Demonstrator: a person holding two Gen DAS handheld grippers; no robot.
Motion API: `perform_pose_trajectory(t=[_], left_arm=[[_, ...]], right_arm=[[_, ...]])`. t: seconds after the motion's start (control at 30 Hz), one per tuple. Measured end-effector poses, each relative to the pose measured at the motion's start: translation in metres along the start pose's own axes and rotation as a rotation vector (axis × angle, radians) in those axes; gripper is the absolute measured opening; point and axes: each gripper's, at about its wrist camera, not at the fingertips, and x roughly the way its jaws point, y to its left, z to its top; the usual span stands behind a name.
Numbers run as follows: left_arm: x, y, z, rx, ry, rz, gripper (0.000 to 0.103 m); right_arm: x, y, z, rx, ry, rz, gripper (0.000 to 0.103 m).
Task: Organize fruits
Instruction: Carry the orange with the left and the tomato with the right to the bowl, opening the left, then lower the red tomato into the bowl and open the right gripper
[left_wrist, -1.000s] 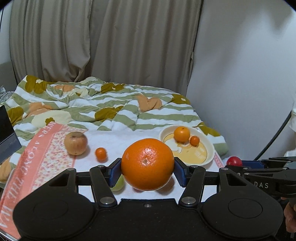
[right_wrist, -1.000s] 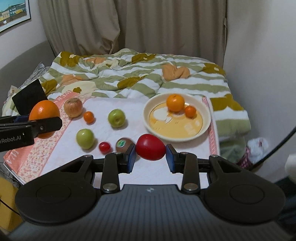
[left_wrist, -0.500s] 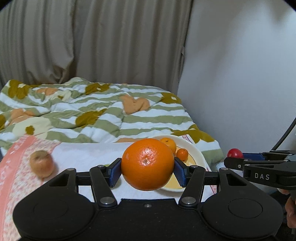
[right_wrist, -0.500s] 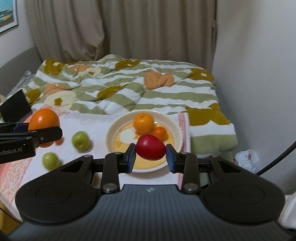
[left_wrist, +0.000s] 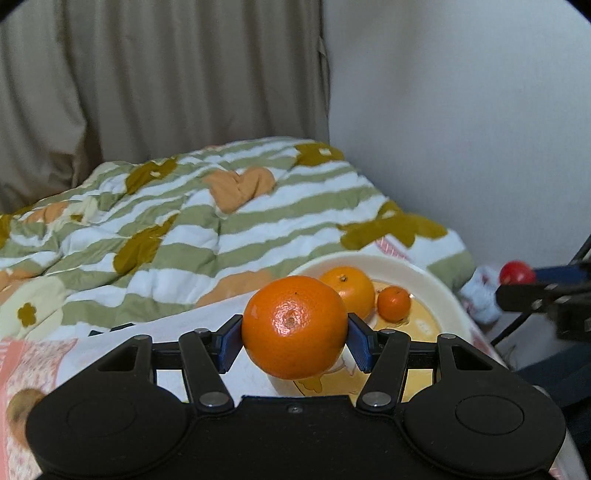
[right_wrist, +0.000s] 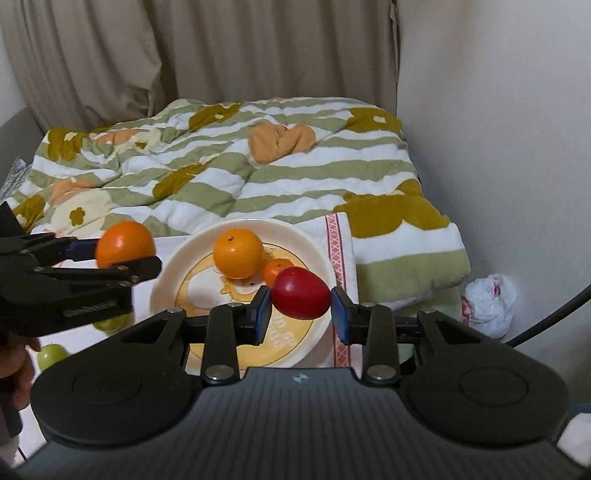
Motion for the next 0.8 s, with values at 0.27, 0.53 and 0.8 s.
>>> perform_pose_trajectory(t=[0.27, 0.53, 0.8], left_arm=[[0.047, -0.015, -0.003, 0.171, 0.044, 0.049, 0.063], [0.067, -0.024, -0.009, 0.242, 0.064, 0.075, 0.065], [0.049, -0.021, -0.001, 0.236, -0.008, 0.066, 0.103]], right_arm=[[0.024, -0.011, 0.006, 0.032, 0.034, -0.021, 0.05], [0.04, -0.015, 0.008, 0.049, 0.058, -0.032, 0.05], [0.044, -0.016, 0.008, 0.049, 0.068, -0.037, 0.05]])
